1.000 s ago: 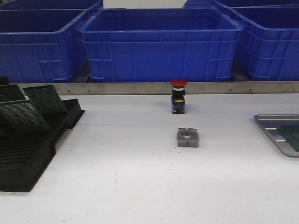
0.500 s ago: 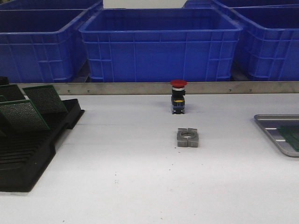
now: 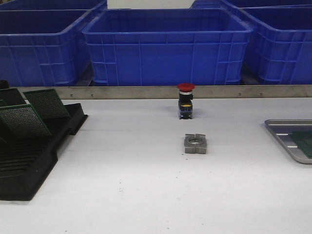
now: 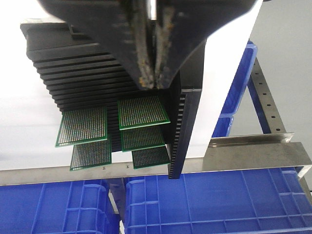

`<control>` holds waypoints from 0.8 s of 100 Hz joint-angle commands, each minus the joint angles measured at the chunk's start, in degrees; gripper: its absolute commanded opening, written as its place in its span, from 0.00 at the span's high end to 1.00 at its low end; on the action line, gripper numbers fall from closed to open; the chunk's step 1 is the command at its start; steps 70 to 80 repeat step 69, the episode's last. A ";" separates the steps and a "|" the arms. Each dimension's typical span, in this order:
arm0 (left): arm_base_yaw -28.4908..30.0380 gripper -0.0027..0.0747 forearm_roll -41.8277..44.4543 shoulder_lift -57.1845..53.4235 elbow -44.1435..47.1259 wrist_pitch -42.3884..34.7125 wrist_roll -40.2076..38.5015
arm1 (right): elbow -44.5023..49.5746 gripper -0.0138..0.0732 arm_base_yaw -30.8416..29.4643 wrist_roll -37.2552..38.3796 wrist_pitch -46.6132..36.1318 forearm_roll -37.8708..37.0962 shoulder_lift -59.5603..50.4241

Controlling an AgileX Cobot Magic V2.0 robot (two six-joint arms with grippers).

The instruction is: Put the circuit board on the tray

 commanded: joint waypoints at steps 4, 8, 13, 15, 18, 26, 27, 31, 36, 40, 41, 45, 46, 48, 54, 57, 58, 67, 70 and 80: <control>0.23 0.99 -0.49 -1.91 1.64 -4.66 -0.68 | 0.82 0.91 -0.77 13.77 -2.04 -11.54 -4.09; 0.23 0.99 -0.49 -1.91 1.64 -4.66 -0.68 | 0.82 0.91 -0.77 13.91 -1.54 -11.54 -4.23; 0.23 0.99 -0.49 -1.91 1.64 -4.66 -0.68 | 0.82 0.91 -0.77 13.91 -1.52 -11.54 -4.09; 0.23 0.99 -0.49 -1.91 1.64 -4.66 -0.68 | 0.82 0.91 -0.77 13.91 -1.51 -11.54 -4.17; 0.23 0.99 -0.49 -1.91 1.64 -4.66 -0.68 | 0.82 0.91 -0.77 13.85 -1.58 -11.54 -4.17; 0.23 0.99 -0.49 -1.91 1.64 -4.66 -0.68 | 0.82 0.91 -0.77 13.85 -1.83 -11.54 -4.17; 0.23 0.99 -0.49 -1.91 1.64 -4.66 -0.68 | 0.82 0.91 -0.77 13.85 -1.83 -11.54 -4.17; 0.23 0.99 -0.49 -1.91 1.64 -4.66 -0.68 | 0.82 0.91 -0.77 13.85 -1.89 -11.54 -4.17; 0.23 0.99 -0.49 -1.91 1.64 -4.66 -0.68 | 0.82 0.91 -0.77 13.85 -1.81 -11.54 -4.17; 0.23 0.99 -0.49 -1.91 1.64 -4.66 -0.68 | 0.82 0.91 -0.77 13.85 -1.58 -11.54 -4.17; 0.23 0.99 -0.49 -1.91 1.64 -4.66 -0.68 | 0.82 0.91 -0.77 13.85 -1.54 -11.54 -4.17; 0.23 0.99 -0.49 -1.91 1.64 -4.66 -0.68 | 0.82 0.91 -0.77 13.85 -1.51 -11.54 -4.17; 0.23 0.99 -0.49 -1.91 1.64 -4.66 -0.68 | 0.82 0.91 -0.77 13.85 -1.51 -11.54 -4.17; 0.23 0.99 -0.49 -1.91 1.64 -4.66 -0.68 | 0.82 0.91 -0.77 13.85 -1.51 -11.54 -4.17; 0.23 0.99 -0.49 -1.91 1.64 -4.66 -0.68 | 0.82 0.91 -0.77 13.85 -1.51 -11.54 -4.17; 0.23 0.99 -0.49 -1.91 1.64 -4.66 -0.68 | 0.82 0.91 -0.77 13.85 -1.51 -11.54 -4.17; 0.23 0.99 -0.49 -1.91 1.64 -4.66 -0.68 | 0.82 0.91 -0.77 13.85 -1.51 -11.54 -4.17; 0.23 0.99 -0.49 -1.91 1.64 -4.66 -0.68 | 0.82 0.91 -0.77 13.85 -1.51 -11.54 -4.17; 0.23 0.99 -0.49 -1.91 1.64 -4.66 -0.68 | 0.82 0.91 -0.77 13.85 -1.51 -11.54 -4.17; 0.23 0.99 -0.49 -1.91 1.64 -4.66 -0.68 | 0.82 0.91 -0.77 13.85 -1.51 -11.54 -4.17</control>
